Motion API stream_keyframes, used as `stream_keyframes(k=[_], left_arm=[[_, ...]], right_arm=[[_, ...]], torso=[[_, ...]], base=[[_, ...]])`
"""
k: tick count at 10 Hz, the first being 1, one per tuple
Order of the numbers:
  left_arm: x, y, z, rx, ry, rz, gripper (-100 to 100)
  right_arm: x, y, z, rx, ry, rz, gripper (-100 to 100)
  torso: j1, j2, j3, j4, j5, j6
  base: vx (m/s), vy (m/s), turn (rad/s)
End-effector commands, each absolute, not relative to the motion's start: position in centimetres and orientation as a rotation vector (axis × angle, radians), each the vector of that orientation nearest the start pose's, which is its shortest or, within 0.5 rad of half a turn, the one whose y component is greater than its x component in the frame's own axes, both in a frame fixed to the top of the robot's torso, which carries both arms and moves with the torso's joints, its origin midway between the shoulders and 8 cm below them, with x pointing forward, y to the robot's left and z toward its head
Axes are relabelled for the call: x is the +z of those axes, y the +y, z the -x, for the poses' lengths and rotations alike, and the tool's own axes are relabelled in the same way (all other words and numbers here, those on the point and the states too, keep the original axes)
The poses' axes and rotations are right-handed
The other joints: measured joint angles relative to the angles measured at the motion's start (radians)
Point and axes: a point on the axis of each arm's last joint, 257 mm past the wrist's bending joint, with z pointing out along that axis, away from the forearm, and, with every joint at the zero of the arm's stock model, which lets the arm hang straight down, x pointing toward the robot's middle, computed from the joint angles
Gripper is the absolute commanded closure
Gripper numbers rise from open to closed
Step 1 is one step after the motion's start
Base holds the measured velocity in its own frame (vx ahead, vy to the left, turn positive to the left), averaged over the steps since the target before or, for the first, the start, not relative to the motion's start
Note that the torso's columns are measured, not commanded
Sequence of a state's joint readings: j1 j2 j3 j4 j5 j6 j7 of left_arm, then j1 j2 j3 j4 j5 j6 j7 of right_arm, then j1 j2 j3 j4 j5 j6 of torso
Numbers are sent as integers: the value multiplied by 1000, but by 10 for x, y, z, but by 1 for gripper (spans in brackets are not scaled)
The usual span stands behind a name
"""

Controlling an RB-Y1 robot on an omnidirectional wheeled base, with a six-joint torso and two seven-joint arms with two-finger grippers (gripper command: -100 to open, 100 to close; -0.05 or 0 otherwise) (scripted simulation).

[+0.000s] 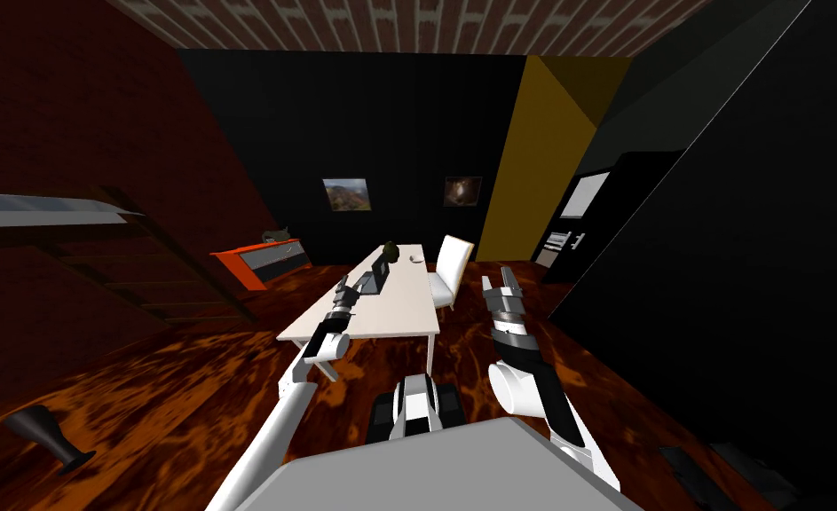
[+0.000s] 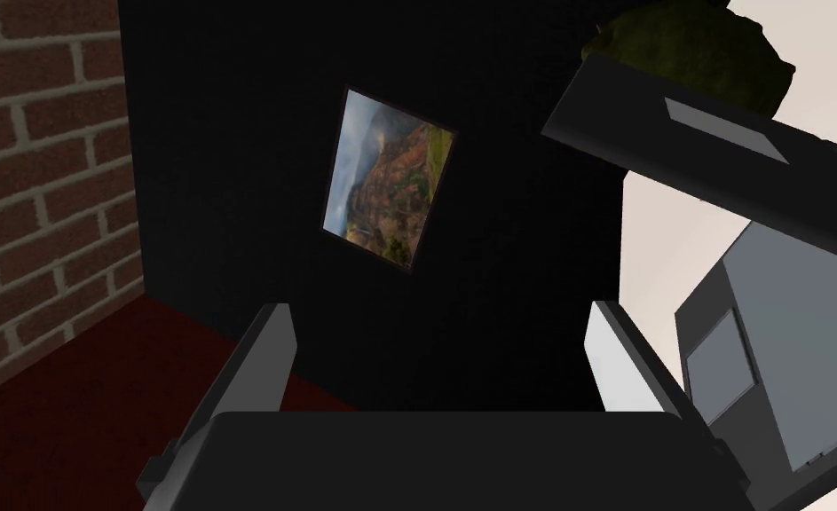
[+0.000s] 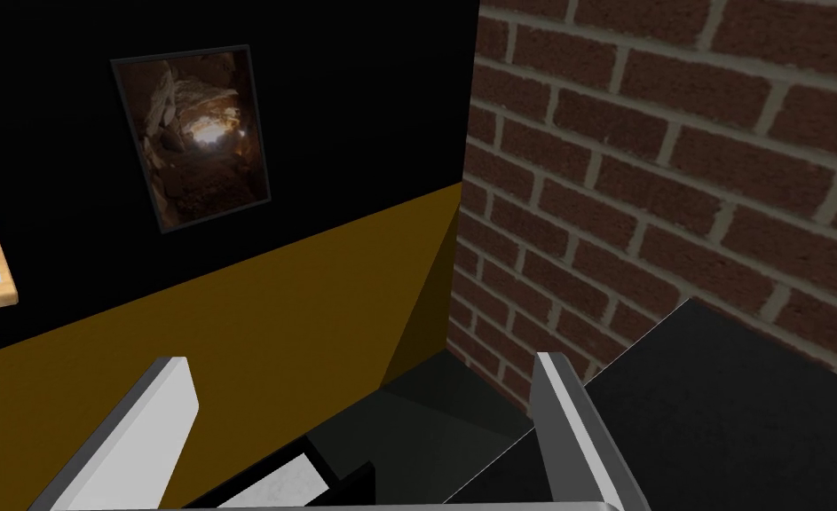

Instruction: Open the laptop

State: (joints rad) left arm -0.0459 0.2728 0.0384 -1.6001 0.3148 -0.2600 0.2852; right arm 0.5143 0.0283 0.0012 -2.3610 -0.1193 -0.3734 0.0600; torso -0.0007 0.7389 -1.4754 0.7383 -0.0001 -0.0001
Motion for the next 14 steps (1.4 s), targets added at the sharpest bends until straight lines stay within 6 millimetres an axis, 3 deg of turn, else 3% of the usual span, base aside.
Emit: stream_keyframes(k=[1,10,14], left_arm=[[-114,318,-564,-1616,800,1222,-100],[-141,344,-624,-1608,788,1434,-100],[-138,363,-650,-1606,761,1523,-100]], right_arm=[[31,-295,-345,1312,576,-773,0],[31,-295,-345,1312,576,-773,0],[31,-295,-345,1311,576,-773,0]], torso=[[1,0,0,0,0,0],[-2,0,0,0,-1,0],[2,-1,-1,0,0,0]], base=[[15,-101,43],[24,-98,37],[28,-83,36]])
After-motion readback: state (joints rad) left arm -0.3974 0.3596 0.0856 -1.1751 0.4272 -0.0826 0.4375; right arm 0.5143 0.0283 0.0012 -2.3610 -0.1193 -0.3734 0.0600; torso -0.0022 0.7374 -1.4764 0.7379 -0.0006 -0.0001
